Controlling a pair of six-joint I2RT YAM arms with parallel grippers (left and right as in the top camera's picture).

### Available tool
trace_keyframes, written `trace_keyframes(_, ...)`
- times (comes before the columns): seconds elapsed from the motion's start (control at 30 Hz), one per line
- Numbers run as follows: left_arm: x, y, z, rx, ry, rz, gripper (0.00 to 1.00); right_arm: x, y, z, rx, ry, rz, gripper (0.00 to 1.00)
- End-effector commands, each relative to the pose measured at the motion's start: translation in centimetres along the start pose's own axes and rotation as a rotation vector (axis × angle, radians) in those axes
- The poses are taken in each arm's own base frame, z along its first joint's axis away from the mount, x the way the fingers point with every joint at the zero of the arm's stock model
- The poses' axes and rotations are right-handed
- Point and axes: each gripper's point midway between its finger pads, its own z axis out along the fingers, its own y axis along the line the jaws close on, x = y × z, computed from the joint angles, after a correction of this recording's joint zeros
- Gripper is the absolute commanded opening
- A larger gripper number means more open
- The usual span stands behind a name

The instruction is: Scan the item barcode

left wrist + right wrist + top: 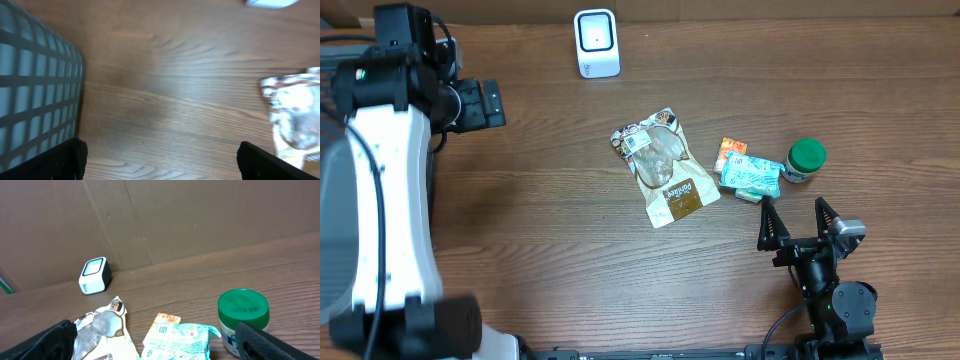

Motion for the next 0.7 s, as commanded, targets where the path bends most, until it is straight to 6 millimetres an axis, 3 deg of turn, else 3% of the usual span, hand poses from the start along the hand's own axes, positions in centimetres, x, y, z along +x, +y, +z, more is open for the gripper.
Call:
trace_keyframes(0.0, 0.3, -1.3, -6.0, 0.027, -0.151, 0.046, 1.0, 0.1, -0.2, 0.0, 0.004, -0.007, -0.001, 1.0)
trace_keyframes(0.1, 1.2, -1.8, -8.9, 0.037, -0.227, 0.083, 1.0, 0.1, -0.2, 0.0, 0.004, -0.007, -0.001, 1.0)
trace_keyframes(0.2, 1.8, -1.0, -11.5, 0.002, -0.34, 0.098, 0.99, 0.1, -0.2, 0.0, 0.004, -0.007, -0.001, 1.0)
trace_keyframes(0.37, 1.6, -0.8, -12.7, 0.018, -0.623, 0.091, 1.0, 0.1, -0.2, 0.0, 0.004, -0.007, -0.001, 1.0)
trace_keyframes(0.57, 6.1, 0.6, -8.1, -0.005, -0.883, 0.059, 1.0, 0.1, -0.2, 0.0, 0.004, -0.007, -0.001, 1.0)
trace_keyframes(0.67, 9.4, 1.2, -5.0, -0.008, -0.986, 0.049, 0.99, 0.1, -0.2, 0.0, 0.004, -0.007, -0.001, 1.0)
